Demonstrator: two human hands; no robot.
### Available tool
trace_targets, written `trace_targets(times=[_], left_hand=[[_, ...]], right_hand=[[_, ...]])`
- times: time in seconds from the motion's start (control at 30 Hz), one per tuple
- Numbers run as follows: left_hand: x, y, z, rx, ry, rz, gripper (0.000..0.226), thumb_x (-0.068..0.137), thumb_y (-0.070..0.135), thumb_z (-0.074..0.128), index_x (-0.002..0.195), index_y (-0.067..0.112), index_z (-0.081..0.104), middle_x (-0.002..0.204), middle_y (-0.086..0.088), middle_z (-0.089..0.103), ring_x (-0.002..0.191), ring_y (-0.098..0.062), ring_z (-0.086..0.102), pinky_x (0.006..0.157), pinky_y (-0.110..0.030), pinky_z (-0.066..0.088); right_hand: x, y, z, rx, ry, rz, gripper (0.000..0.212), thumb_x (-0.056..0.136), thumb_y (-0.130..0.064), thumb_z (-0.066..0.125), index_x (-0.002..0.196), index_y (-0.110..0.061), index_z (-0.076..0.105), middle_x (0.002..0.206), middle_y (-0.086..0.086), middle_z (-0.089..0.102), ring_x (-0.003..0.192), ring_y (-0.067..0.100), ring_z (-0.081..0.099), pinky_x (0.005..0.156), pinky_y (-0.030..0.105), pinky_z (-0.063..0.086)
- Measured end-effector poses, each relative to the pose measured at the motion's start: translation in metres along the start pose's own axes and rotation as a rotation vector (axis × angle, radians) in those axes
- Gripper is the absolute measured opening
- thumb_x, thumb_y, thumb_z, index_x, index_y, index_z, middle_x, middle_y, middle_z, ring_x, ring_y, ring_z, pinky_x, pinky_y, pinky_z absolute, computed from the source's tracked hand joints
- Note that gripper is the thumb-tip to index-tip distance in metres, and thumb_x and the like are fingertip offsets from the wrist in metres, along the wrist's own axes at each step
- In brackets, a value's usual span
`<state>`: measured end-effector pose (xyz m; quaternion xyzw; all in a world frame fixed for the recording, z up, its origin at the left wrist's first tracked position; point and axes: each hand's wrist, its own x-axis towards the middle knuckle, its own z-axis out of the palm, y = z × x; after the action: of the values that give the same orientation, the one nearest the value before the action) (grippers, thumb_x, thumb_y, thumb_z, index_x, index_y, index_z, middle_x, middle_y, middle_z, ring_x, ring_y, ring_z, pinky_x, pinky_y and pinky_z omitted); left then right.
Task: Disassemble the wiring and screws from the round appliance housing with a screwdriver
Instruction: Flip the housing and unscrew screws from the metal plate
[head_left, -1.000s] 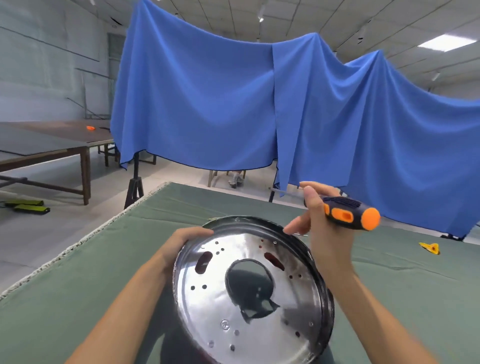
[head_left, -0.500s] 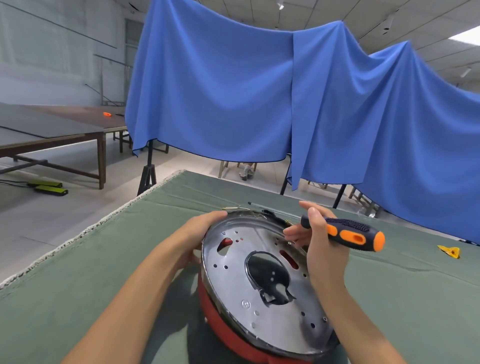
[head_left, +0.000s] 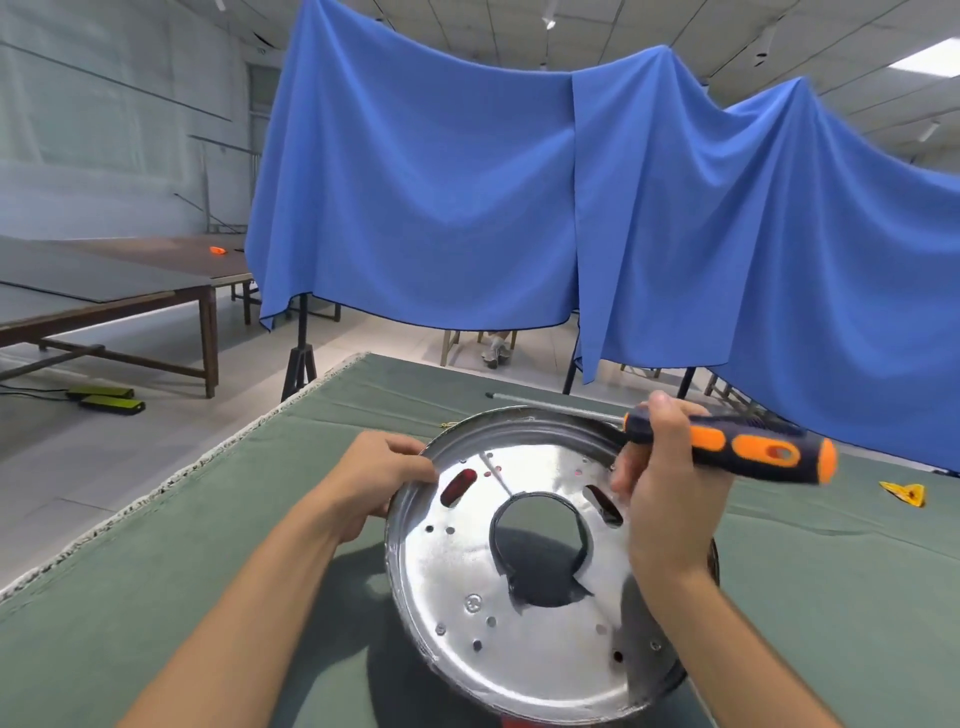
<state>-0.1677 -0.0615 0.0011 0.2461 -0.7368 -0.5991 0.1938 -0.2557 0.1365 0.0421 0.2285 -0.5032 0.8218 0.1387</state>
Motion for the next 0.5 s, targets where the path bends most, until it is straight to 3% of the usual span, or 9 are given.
trace_targets(times=[0.07, 0.13, 0.27, 0.4, 0.5], left_hand=[[0.005, -0.004, 0.000, 0.041, 0.042, -0.023, 0.010, 0.073, -0.003, 0.067, 0.064, 0.002, 0.070, 0.060, -0.013, 0.058, 0.052, -0.023, 0.051, 0.056, -0.031, 0.041], [0.009, -0.007, 0.002, 0.123, 0.047, -0.014, 0.007, 0.072, -0.003, 0.066, 0.066, -0.005, 0.068, 0.061, -0.013, 0.053, 0.057, -0.023, 0.045, 0.060, -0.032, 0.037], [0.020, -0.003, 0.010, 0.335, 0.005, 0.110, 0.028, 0.074, -0.001, 0.063, 0.051, 0.011, 0.052, 0.052, -0.005, 0.036, 0.050, -0.016, 0.030, 0.050, -0.023, 0.025], [0.029, 0.004, 0.026, 0.659, -0.099, 0.275, 0.034, 0.074, 0.006, 0.061, 0.050, 0.015, 0.040, 0.049, 0.001, 0.034, 0.053, -0.018, 0.032, 0.053, -0.029, 0.026], [0.034, 0.004, 0.034, 0.811, -0.112, 0.349, 0.019, 0.077, 0.009, 0.060, 0.060, 0.015, 0.053, 0.058, 0.002, 0.052, 0.063, -0.023, 0.048, 0.057, -0.031, 0.037]], right_hand=[[0.005, 0.002, 0.004, -0.038, -0.001, 0.003, 0.029, 0.085, -0.021, 0.063, 0.060, -0.021, 0.049, 0.047, -0.009, 0.043, 0.045, 0.009, 0.041, 0.045, 0.023, 0.037], [0.008, 0.004, 0.008, -0.120, -0.027, -0.044, 0.028, 0.083, -0.022, 0.065, 0.062, -0.013, 0.049, 0.048, -0.011, 0.043, 0.049, 0.009, 0.042, 0.051, 0.024, 0.040], [0.015, 0.004, 0.012, -0.239, -0.035, -0.186, 0.033, 0.074, -0.024, 0.064, 0.064, 0.003, 0.050, 0.046, -0.009, 0.049, 0.045, 0.003, 0.045, 0.048, 0.009, 0.038], [0.029, 0.007, 0.010, -0.284, 0.005, -0.207, 0.032, 0.071, -0.027, 0.063, 0.062, 0.003, 0.055, 0.051, 0.012, 0.055, 0.047, 0.008, 0.049, 0.048, 0.010, 0.040], [0.040, 0.008, 0.009, -0.285, 0.056, -0.230, 0.025, 0.066, -0.026, 0.059, 0.056, -0.005, 0.048, 0.046, -0.002, 0.051, 0.044, 0.007, 0.046, 0.045, 0.011, 0.039]])
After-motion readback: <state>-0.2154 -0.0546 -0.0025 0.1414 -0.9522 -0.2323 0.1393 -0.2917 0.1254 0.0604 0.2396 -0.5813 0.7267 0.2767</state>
